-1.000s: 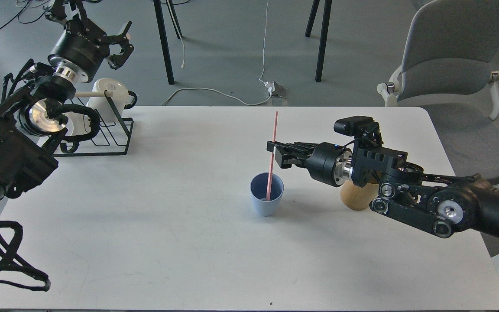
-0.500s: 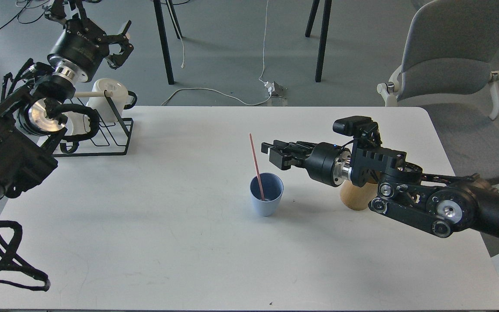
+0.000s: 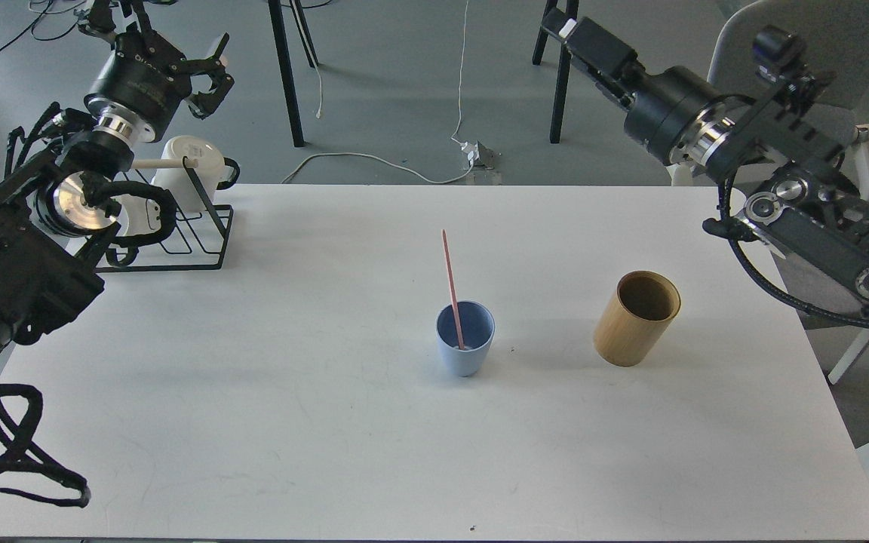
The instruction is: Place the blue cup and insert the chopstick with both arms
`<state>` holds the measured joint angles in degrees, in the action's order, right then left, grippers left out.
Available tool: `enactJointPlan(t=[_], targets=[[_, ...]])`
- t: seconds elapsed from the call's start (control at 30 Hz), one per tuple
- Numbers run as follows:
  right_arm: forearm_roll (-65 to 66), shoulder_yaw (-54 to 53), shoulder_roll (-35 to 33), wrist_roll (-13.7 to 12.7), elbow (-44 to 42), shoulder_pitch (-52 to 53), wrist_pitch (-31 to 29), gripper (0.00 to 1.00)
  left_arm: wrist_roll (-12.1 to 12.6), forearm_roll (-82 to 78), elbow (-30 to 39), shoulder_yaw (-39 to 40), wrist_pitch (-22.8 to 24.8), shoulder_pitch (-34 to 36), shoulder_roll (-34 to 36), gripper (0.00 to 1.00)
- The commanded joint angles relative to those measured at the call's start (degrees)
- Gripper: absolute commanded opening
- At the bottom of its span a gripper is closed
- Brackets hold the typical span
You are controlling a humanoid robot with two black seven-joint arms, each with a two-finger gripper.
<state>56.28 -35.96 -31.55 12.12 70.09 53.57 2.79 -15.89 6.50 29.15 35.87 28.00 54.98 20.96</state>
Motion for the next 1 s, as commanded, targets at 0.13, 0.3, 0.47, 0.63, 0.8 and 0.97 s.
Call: enactJointPlan(t=[0.13, 0.3, 0.47, 0.63, 0.8, 0.97], targets=[[-26.80, -3.58, -2.37, 3.88, -4.70, -1.98, 0.03, 1.00, -0.11, 0.27, -0.06, 0.43, 0.00, -0.32, -0.56, 0.99], [-40.07, -7.62, -2.03, 3.97, -9.79, -4.43, 0.20, 1.00, -0.02, 0.18, -1.38, 0.07, 0.00, -1.11, -1.00, 0.99], [-50.64, -11.58, -1.41, 3.88, -13.84, -7.08, -0.24, 1.00, -0.11, 0.53, -3.05, 0.51, 0.00, -1.11, -2.50, 0.99], [-59.42, -13.52, 1.49, 3.44, -20.42, -7.08, -8.92, 1.00, -0.11, 0.62, -3.40, 0.78, 0.00, -1.11, -2.59, 0.99], [-63.04, -15.18, 3.42, 3.26, -25.97, -7.16, -15.52, 1.00, -0.02, 0.97, -3.31, 1.30, 0.00, -0.32, -2.67, 0.99], [-63.04, -15.89, 4.22, 3.26, -25.80, -6.99, -18.86, 1.00, 0.07, 1.85, -3.14, 2.98, 0.00, -0.23, -2.59, 0.99]])
